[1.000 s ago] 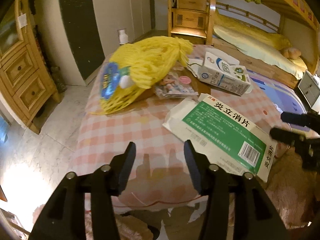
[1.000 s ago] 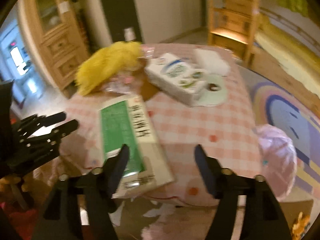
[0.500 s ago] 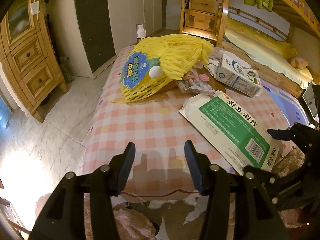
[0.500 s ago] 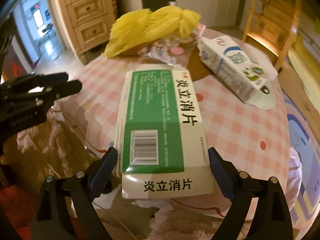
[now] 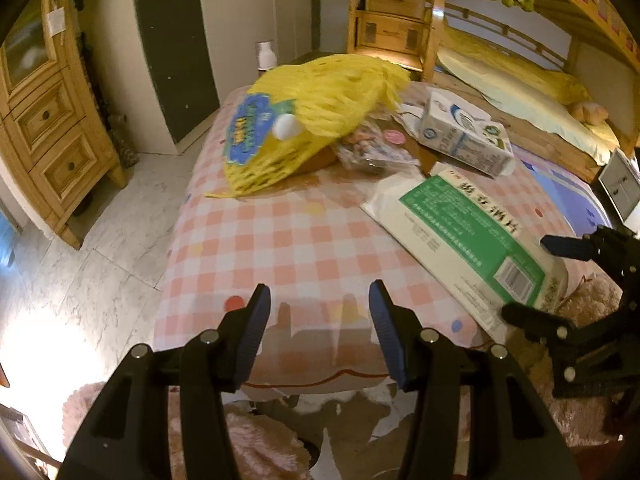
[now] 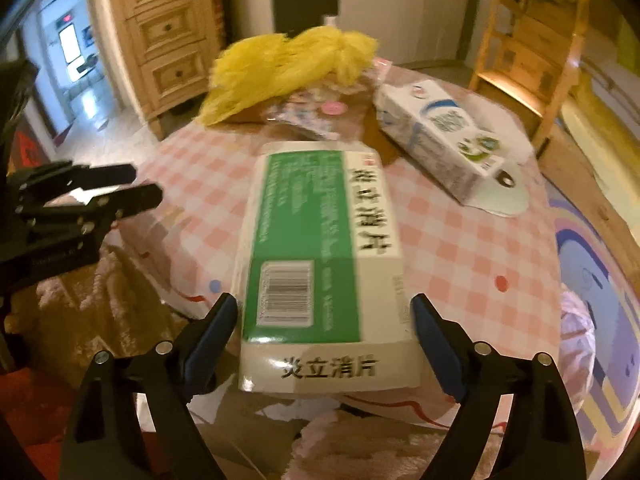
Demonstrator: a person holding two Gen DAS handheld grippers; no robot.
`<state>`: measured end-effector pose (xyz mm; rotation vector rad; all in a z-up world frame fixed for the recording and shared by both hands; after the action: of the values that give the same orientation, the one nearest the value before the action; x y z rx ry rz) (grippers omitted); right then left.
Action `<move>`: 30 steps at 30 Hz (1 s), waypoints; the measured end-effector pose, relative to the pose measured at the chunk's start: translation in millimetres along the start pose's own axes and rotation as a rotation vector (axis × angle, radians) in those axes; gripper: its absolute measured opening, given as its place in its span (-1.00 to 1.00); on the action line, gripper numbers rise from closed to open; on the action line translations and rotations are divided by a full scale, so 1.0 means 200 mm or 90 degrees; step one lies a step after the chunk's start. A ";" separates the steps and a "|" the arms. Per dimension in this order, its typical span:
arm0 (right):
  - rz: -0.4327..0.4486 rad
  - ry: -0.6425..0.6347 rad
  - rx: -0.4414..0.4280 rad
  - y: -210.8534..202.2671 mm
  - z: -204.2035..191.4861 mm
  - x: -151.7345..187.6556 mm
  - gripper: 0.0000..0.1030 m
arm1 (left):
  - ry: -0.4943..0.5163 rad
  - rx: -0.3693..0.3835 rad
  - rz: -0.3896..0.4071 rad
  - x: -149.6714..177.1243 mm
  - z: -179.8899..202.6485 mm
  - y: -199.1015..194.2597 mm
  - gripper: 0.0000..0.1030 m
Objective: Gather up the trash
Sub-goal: 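Grasp the green-and-white medicine box with the right tool, then lift the medicine box off the table with the right tool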
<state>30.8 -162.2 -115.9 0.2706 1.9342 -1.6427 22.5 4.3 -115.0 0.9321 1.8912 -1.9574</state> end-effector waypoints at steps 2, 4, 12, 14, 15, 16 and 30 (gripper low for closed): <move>0.004 0.028 -0.016 -0.03 0.03 0.00 0.70 | 0.010 0.008 0.007 -0.02 0.03 0.01 -0.03; 0.030 0.060 -0.029 -0.09 0.06 0.01 0.71 | 0.016 0.018 0.016 -0.05 0.06 0.01 -0.03; 0.066 0.145 -0.046 -0.20 0.19 0.04 0.14 | 0.081 0.054 0.023 -0.12 0.24 0.10 -0.04; 0.052 0.177 -0.068 -0.16 0.21 0.05 0.10 | 0.096 0.043 0.004 -0.11 0.27 0.13 -0.04; 0.042 0.195 -0.078 -0.14 0.23 0.05 0.11 | 0.100 0.042 -0.003 -0.10 0.28 0.15 -0.04; 0.034 0.204 -0.082 -0.12 0.24 0.06 0.11 | 0.102 0.041 -0.006 -0.09 0.28 0.15 -0.04; 0.017 0.270 -0.248 -0.10 0.25 0.08 -0.28 | 0.092 0.036 -0.024 -0.02 0.25 0.15 -0.04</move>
<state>22.3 -218.1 -112.3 0.5155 2.5018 -1.2225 30.3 -47.2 -140.3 1.0884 1.9512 -2.0249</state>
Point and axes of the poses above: each gripper's, at about its wrist camera, not at the fingertips, and y roughly the way its jaws point, z to its right, x to its underside, the point moved 1 cm from there along y, roughly the way its jaws point, and after that the axes turned 4 degrees about y, right-handed, at the moved point
